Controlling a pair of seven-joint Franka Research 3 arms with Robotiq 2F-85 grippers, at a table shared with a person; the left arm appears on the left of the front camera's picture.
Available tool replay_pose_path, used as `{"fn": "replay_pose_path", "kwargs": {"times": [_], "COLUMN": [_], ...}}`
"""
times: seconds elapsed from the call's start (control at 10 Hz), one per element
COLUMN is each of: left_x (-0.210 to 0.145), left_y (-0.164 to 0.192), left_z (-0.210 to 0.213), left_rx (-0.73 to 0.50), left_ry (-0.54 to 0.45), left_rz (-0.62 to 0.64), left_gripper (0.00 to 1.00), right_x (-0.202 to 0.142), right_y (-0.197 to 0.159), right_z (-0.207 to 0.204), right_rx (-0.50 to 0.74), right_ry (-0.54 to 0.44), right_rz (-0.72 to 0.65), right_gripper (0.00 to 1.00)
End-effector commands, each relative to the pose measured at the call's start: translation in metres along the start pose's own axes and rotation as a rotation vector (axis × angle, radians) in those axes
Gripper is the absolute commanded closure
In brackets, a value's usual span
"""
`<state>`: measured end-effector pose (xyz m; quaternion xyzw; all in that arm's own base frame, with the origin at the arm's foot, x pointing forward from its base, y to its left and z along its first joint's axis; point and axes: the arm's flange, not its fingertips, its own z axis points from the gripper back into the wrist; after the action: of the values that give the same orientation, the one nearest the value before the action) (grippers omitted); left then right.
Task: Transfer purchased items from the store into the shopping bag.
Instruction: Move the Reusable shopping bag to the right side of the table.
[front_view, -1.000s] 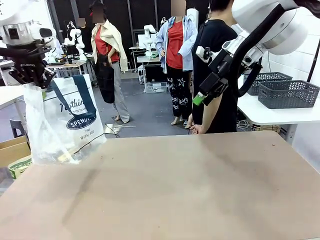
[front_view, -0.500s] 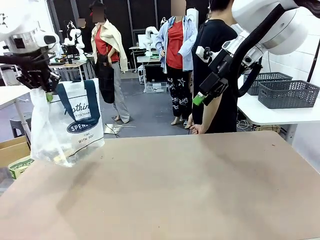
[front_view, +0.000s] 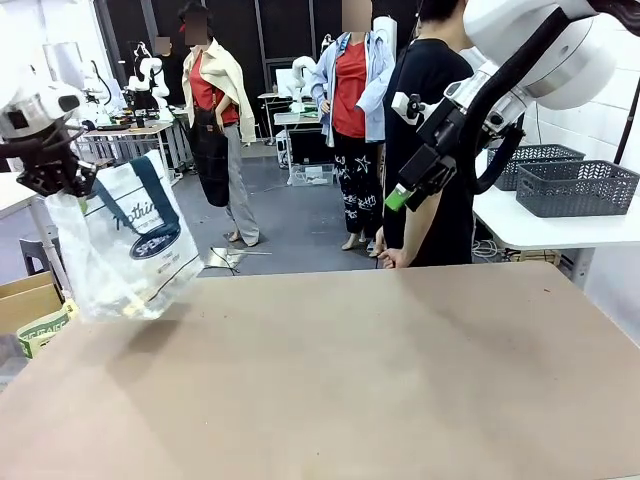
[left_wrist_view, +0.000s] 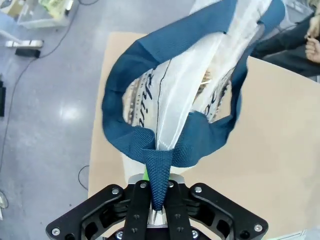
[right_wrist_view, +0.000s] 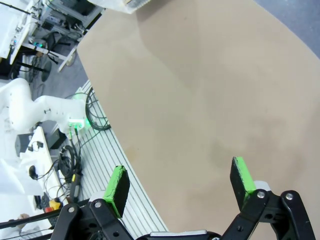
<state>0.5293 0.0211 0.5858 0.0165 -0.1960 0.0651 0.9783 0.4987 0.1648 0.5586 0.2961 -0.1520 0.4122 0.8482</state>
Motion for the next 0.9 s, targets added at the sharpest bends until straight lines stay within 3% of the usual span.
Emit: {"fn": "replay_pose_path", "kwargs": {"times": [0.0, 0.5, 0.8], "left_x": [-0.010, -0.048, -0.058], "left_y": [0.019, 0.053, 0.052], "left_z": [0.005, -0.010, -0.007], "left_rx": [-0.022, -0.054, -0.108], "left_ry": [-0.027, 0.037, 0.026], "left_rz": [-0.014, 0.058, 0.027], "left_gripper": [1.00, 1.00, 1.00], "right_x": [-0.001, -0.001, -0.001], "right_y": [0.001, 0.001, 0.001], "right_z": [0.001, 0.001, 0.001], "right_rx": [0.019, 0.019, 0.019], "right_ry": [-0.009, -0.009, -0.009], "right_rz": [-0.008, -0.008, -0.008], "right_gripper": [0.00, 0.00, 0.00]}}
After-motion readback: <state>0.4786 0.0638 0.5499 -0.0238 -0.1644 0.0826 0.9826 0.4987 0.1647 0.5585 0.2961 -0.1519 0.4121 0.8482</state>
